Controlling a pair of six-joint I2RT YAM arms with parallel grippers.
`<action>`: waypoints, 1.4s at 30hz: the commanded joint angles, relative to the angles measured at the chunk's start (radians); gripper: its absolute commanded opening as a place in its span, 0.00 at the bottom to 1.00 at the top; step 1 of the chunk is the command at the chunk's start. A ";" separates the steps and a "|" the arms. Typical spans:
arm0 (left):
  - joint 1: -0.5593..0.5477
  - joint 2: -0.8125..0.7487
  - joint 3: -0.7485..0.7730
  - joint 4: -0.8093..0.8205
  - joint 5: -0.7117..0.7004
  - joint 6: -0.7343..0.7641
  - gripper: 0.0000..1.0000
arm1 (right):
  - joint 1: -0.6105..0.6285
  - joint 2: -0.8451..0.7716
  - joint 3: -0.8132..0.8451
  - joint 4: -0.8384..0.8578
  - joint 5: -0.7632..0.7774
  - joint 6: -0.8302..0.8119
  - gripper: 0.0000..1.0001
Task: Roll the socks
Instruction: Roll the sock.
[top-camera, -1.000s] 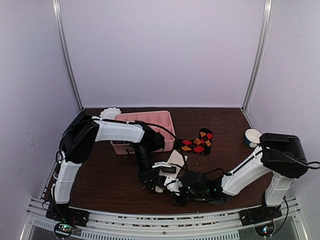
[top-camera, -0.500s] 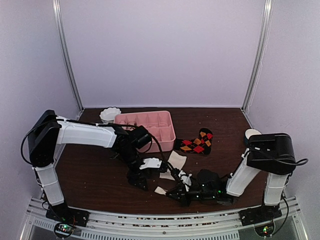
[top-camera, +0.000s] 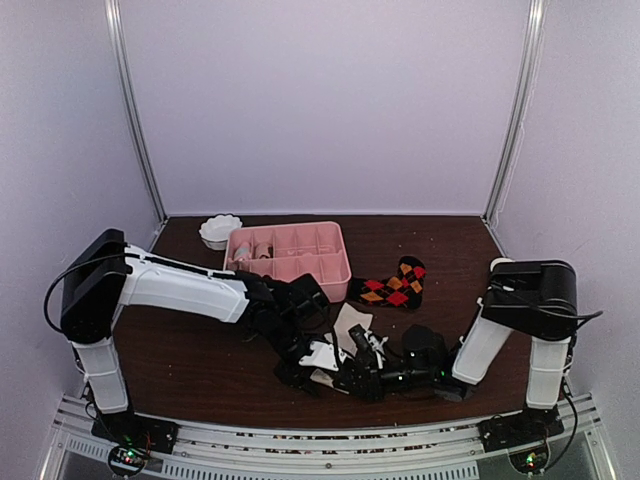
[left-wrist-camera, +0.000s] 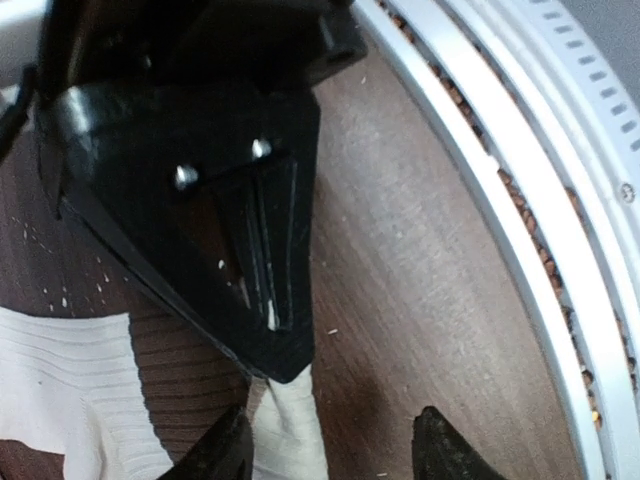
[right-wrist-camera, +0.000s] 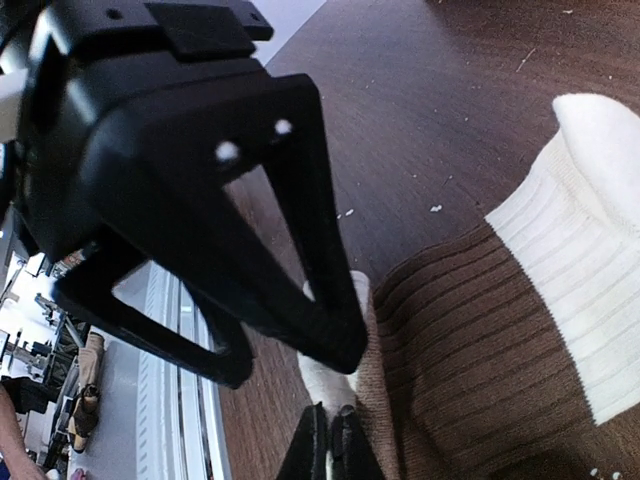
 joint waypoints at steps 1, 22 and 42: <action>0.001 0.068 0.036 0.025 -0.085 0.004 0.52 | -0.005 0.070 -0.009 -0.391 -0.007 0.020 0.00; 0.086 0.145 0.097 -0.161 0.071 -0.094 0.00 | -0.001 -0.061 -0.077 -0.375 0.151 -0.022 0.33; 0.157 0.425 0.399 -0.509 0.102 -0.162 0.00 | 0.135 -0.775 -0.252 -0.673 0.996 -0.265 0.93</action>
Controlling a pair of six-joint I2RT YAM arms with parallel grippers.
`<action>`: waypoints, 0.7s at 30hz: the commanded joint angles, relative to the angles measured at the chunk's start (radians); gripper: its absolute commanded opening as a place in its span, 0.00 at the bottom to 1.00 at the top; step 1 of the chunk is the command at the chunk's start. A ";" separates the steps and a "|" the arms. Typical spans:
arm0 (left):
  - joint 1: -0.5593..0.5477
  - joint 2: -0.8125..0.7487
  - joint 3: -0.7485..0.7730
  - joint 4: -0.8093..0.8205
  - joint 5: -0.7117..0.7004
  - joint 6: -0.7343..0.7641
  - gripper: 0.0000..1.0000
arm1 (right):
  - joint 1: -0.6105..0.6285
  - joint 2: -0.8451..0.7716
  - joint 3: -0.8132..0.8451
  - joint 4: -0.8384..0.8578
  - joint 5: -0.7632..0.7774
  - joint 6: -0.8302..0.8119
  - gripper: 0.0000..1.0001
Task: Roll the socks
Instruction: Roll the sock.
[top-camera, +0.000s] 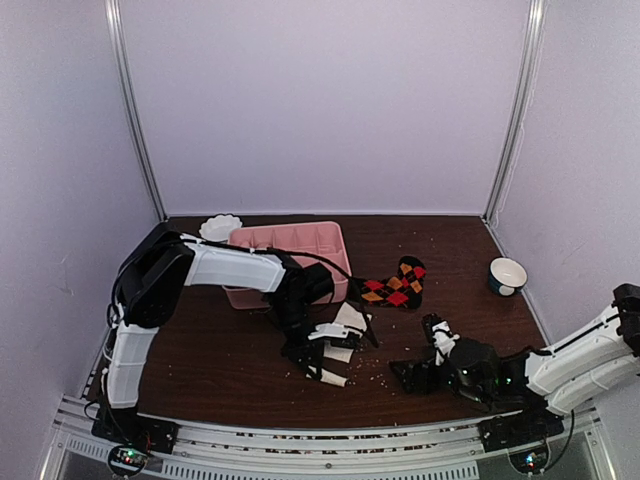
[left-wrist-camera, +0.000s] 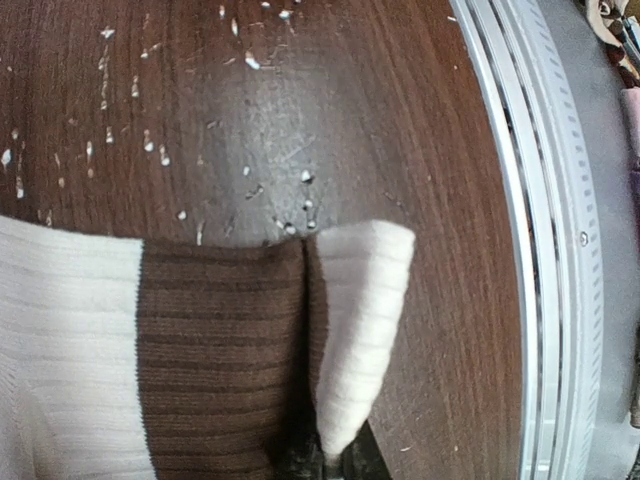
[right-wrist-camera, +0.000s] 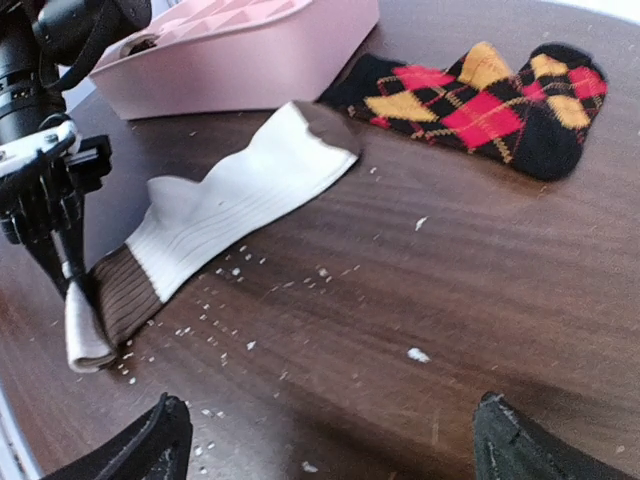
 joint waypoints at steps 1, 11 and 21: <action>0.009 0.084 0.023 -0.080 -0.094 -0.064 0.00 | 0.070 -0.018 0.073 -0.088 0.182 -0.223 0.91; 0.043 0.146 0.076 -0.177 0.002 -0.114 0.00 | 0.263 0.252 0.182 0.121 0.061 -0.665 0.60; 0.053 0.182 0.122 -0.225 0.025 -0.101 0.00 | 0.257 0.539 0.499 0.023 -0.034 -0.937 0.43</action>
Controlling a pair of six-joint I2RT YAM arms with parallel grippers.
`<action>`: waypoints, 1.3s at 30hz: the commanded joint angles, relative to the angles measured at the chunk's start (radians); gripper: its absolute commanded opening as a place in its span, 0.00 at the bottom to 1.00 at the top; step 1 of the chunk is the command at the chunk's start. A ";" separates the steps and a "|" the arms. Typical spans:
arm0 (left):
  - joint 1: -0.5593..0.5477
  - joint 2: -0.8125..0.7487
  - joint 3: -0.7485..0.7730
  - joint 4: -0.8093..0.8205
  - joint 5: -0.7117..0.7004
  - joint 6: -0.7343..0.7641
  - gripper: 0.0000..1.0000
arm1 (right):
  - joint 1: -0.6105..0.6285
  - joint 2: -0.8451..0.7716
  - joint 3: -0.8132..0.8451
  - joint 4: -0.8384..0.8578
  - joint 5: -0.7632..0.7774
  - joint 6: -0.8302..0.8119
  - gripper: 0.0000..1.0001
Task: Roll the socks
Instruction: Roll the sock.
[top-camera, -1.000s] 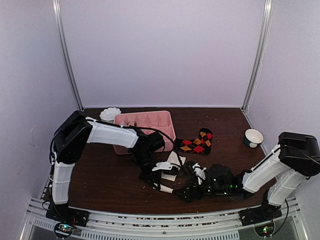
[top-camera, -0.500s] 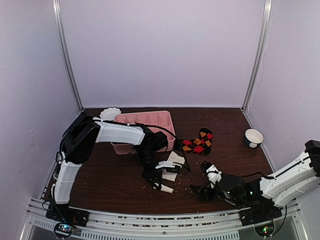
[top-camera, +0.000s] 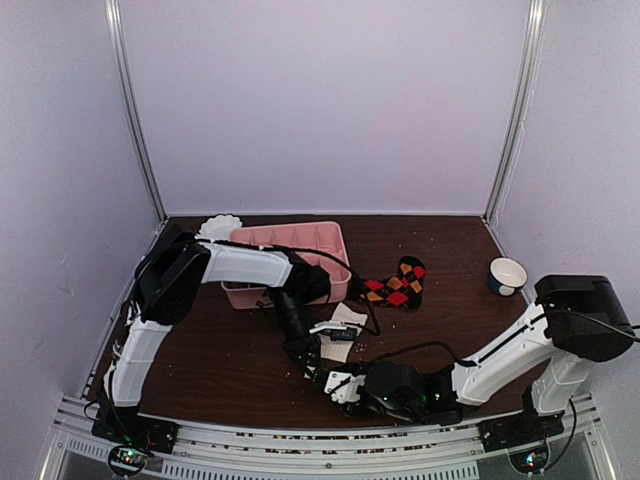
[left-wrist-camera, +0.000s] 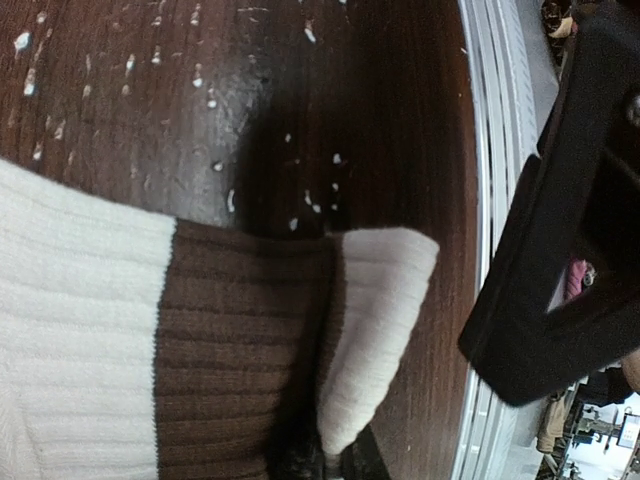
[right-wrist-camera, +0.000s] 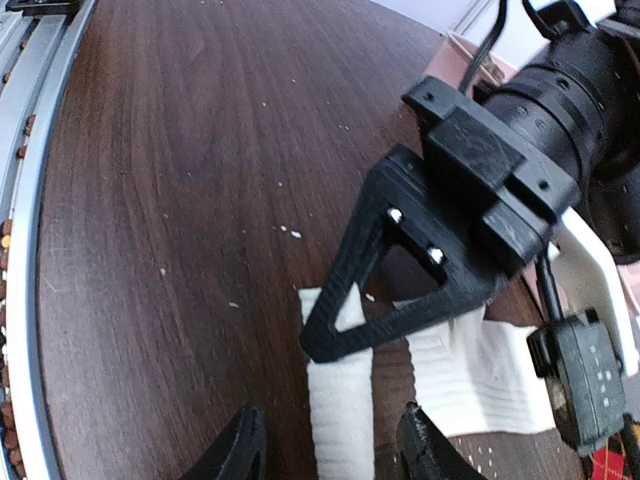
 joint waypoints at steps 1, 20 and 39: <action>0.009 0.065 -0.003 -0.035 -0.093 0.004 0.00 | -0.017 0.069 0.058 -0.020 -0.063 -0.123 0.41; 0.011 0.013 -0.007 -0.049 -0.068 0.073 0.39 | -0.126 0.174 0.079 -0.128 -0.224 0.055 0.11; -0.003 -0.600 -0.496 0.405 -0.189 0.176 0.75 | -0.246 0.198 0.033 -0.182 -0.652 0.468 0.00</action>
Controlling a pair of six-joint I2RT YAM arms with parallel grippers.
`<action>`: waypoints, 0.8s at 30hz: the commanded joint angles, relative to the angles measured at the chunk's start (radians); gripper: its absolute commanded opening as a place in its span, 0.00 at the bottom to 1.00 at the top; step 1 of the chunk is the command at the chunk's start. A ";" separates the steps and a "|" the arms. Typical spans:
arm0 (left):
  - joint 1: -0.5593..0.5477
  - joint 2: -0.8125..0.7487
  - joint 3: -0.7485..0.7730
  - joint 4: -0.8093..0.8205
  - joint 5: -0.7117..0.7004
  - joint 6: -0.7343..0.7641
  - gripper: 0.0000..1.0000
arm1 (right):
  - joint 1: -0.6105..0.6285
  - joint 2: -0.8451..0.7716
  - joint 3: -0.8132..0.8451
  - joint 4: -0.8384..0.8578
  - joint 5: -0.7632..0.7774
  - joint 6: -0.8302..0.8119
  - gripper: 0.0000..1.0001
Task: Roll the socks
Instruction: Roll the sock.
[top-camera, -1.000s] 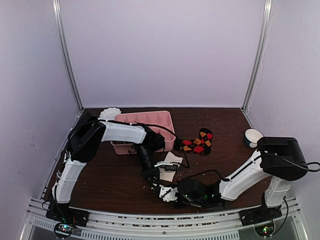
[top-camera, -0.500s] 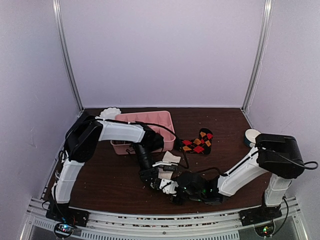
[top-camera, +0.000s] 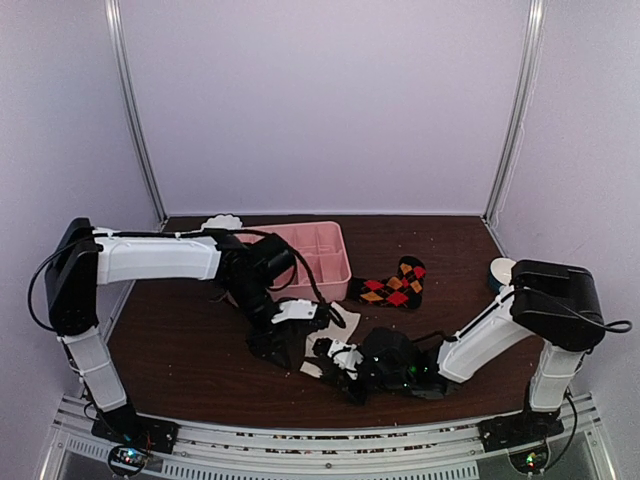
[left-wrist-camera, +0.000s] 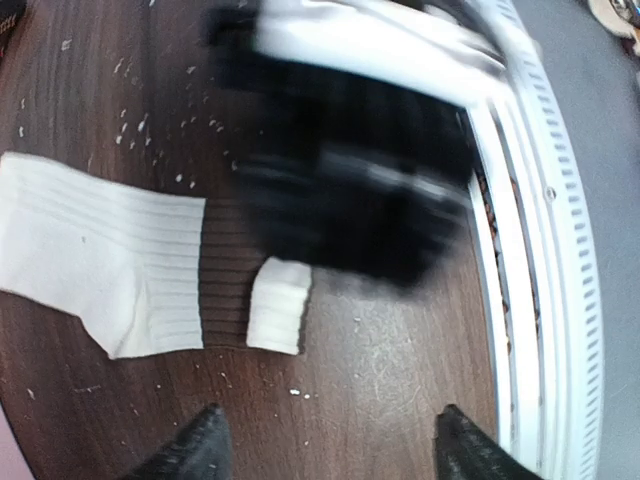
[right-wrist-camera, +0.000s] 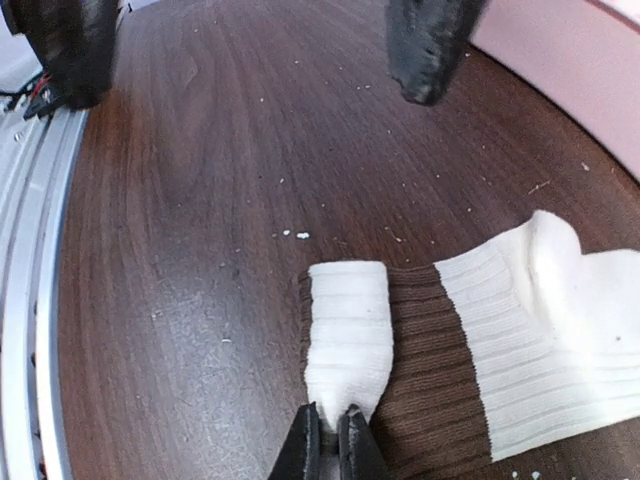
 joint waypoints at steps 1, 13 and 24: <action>-0.024 -0.079 -0.128 0.152 0.032 0.102 0.75 | -0.041 0.068 -0.040 -0.179 -0.215 0.227 0.00; -0.113 -0.035 -0.197 0.365 -0.062 0.107 0.56 | -0.095 0.221 -0.048 -0.011 -0.430 0.593 0.00; -0.142 0.057 -0.192 0.347 -0.134 0.127 0.28 | -0.131 0.258 -0.046 -0.019 -0.435 0.663 0.00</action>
